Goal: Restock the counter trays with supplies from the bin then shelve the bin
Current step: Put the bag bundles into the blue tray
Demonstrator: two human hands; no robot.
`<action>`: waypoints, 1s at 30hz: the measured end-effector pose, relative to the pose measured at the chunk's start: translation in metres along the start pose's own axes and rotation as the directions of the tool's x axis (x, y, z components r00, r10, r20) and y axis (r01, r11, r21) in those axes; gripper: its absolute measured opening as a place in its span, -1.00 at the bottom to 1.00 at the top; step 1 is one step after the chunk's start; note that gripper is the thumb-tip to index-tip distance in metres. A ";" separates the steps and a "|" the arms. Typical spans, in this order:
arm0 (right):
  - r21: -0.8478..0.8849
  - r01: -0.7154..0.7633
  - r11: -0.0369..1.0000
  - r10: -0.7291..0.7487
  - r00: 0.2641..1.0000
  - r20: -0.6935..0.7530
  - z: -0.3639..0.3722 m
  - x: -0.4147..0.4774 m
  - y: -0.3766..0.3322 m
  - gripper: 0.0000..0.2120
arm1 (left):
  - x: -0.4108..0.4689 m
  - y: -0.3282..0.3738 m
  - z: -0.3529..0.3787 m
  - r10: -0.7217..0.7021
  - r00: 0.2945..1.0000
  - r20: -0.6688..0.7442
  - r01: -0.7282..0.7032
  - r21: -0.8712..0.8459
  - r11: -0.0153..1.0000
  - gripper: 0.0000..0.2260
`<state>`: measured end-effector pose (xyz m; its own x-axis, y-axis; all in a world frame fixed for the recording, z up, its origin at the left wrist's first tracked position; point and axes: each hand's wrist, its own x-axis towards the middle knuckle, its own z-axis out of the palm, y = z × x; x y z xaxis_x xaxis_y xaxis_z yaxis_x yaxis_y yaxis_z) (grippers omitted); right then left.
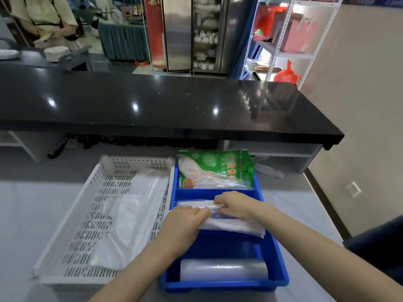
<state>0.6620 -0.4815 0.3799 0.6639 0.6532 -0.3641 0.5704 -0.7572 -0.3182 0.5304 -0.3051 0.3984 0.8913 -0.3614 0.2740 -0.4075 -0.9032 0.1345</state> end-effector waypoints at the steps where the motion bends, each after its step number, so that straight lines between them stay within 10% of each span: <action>1: 0.016 -0.006 1.000 0.006 0.999 -0.037 0.003 -0.002 0.002 -0.79 | 0.001 -0.001 0.001 -0.013 1.000 0.006 0.013 -0.006 1.000 -0.69; 6: 0.194 0.019 0.981 0.022 0.978 -0.206 -0.017 -0.020 0.002 -0.86 | 0.012 -0.009 0.004 -0.089 0.993 0.079 0.094 -0.067 0.993 -0.74; 9: 0.306 -0.035 0.951 0.058 0.996 -0.065 -0.033 -0.038 0.006 -0.67 | 0.024 -0.018 0.006 -0.139 0.981 0.137 0.153 -0.102 0.983 -0.77; 20: 0.162 -0.229 0.960 0.233 0.973 0.000 -0.009 -0.034 0.022 -0.62 | 0.069 -0.058 0.023 -0.221 0.842 0.493 0.395 -0.282 0.874 -0.58; 26: -0.189 -0.226 0.956 0.131 0.900 -0.415 0.018 -0.037 0.010 -0.56 | 0.045 -0.051 0.030 -0.096 0.993 0.076 0.099 -0.047 0.994 -0.76; 30: -0.231 -0.106 0.967 -0.005 0.900 -0.435 0.049 -0.048 0.008 -0.57 | 0.020 -0.041 0.044 -0.009 0.991 0.133 0.018 -0.066 0.998 -0.73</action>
<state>0.6109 -0.5184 0.3519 0.8052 0.5905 0.0551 0.5931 -0.8023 -0.0675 0.5739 -0.2853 0.3561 0.9134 -0.3811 0.1432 -0.4039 -0.8923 0.2015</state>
